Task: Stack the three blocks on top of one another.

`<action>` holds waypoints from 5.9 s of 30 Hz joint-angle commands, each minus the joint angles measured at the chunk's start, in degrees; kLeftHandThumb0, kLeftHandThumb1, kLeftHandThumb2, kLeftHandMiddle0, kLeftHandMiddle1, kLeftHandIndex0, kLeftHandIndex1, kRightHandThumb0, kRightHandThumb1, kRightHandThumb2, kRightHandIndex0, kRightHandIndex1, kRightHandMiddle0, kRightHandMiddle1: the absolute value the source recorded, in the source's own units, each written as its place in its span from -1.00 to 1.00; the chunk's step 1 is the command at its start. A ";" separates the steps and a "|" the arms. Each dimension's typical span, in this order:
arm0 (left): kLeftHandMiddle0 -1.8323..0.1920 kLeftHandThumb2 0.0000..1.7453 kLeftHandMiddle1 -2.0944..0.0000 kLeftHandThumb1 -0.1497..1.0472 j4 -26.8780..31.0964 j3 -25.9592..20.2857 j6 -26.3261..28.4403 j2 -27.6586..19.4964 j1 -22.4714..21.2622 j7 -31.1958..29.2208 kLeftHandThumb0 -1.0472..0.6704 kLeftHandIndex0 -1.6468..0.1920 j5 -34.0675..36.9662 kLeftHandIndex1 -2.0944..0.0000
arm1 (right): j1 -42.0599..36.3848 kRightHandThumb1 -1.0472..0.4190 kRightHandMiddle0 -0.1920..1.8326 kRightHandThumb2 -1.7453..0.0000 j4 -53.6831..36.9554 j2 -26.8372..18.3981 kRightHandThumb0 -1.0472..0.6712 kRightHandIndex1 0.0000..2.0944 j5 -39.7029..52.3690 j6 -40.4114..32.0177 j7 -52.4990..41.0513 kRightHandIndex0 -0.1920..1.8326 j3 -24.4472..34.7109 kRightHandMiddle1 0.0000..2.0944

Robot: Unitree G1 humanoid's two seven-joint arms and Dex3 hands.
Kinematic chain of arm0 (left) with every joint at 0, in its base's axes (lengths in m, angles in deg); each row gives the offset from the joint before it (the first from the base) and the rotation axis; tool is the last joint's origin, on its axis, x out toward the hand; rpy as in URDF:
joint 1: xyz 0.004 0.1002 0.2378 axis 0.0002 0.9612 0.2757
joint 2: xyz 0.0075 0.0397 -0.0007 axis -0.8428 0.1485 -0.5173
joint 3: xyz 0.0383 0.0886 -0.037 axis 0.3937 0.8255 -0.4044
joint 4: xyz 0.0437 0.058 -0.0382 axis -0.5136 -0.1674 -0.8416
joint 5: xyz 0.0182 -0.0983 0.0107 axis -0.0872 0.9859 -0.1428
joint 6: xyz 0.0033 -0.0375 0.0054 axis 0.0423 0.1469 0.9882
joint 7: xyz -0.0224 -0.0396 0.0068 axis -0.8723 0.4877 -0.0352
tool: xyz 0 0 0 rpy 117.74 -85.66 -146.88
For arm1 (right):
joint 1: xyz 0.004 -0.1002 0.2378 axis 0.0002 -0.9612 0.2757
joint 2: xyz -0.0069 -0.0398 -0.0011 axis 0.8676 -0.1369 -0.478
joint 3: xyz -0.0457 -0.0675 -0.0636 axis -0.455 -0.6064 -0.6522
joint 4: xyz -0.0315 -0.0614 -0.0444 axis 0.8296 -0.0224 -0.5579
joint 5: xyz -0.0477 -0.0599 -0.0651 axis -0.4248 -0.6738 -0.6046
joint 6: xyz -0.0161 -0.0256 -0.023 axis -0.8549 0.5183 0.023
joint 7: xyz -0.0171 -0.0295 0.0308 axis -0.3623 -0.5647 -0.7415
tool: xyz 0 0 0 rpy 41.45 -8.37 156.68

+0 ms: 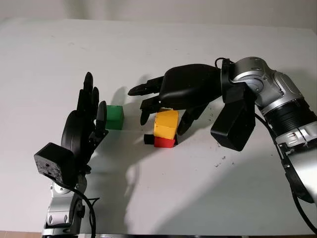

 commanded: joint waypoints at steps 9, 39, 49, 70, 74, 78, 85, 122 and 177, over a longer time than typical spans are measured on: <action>0.91 -0.31 0.95 1.00 1.10 0.14 -0.15 0.23 0.57 0.12 -0.63 0.92 -0.05 0.95 | 1.38 -0.77 -0.99 0.94 -1.93 -1.81 -0.64 -1.00 -1.05 -0.30 -0.45 -1.00 -0.31 -0.91; 0.90 -0.32 0.95 1.00 0.26 -0.70 -0.19 0.06 -0.22 -0.09 -0.64 0.91 0.75 0.95 | -25.89 -1.00 -1.00 0.22 -13.54 0.91 -0.84 -1.00 34.35 -37.47 8.79 -1.00 26.88 -1.00; 0.91 -0.32 0.94 1.00 1.00 -1.75 0.17 -1.56 -0.51 -0.95 -0.64 0.91 0.77 0.94 | -42.64 -1.00 -1.00 0.06 -30.75 14.89 -0.73 -1.00 44.13 -56.47 21.20 -1.00 30.99 -1.00; 0.90 -0.34 0.95 1.00 1.37 -4.18 0.89 -5.34 -1.56 -3.10 -0.61 0.88 1.93 0.95 | -49.07 -1.00 -1.00 0.02 -37.01 28.92 -0.69 -1.00 43.43 -57.62 34.26 -1.00 31.14 -1.00; 0.88 -0.39 0.94 1.00 2.10 -5.13 1.26 -7.66 -2.96 -2.58 -0.57 0.87 0.34 0.94 | -48.82 -1.00 -1.00 0.04 -36.86 28.19 -0.69 -1.00 42.89 -57.65 33.86 -1.00 31.56 -1.00; 0.84 -0.45 0.94 1.00 2.92 -5.96 1.46 -11.70 -4.93 -1.08 -0.56 0.83 -4.74 0.93 | -48.42 -1.00 -1.00 0.06 -36.67 27.16 -0.71 -1.00 42.53 -58.30 33.43 -1.00 32.28 -1.00; 0.46 -0.73 0.94 1.00 1.54 -6.53 2.87 -24.16 -10.15 -5.32 -0.55 0.43 -12.34 0.87 | -48.44 -1.00 -1.00 0.06 -37.45 26.02 -0.69 -1.00 42.40 -59.56 33.02 -1.00 33.40 -1.00; 0.81 -0.95 0.94 0.82 1.60 16.23 6.82 -36.00 -20.37 -14.32 -0.67 0.44 -52.39 0.92 | -48.20 -1.00 -1.00 0.11 -38.47 26.32 -0.63 -1.00 43.47 -60.93 32.70 -1.00 34.00 -1.00; 0.53 -0.94 0.95 0.92 6.52 1.65 16.80 -33.99 -24.02 -24.59 -0.28 0.39 -13.94 -0.31 | -47.62 -1.00 -1.00 0.26 -32.89 28.33 -0.60 -1.00 41.15 -58.59 32.28 -1.00 31.84 -1.00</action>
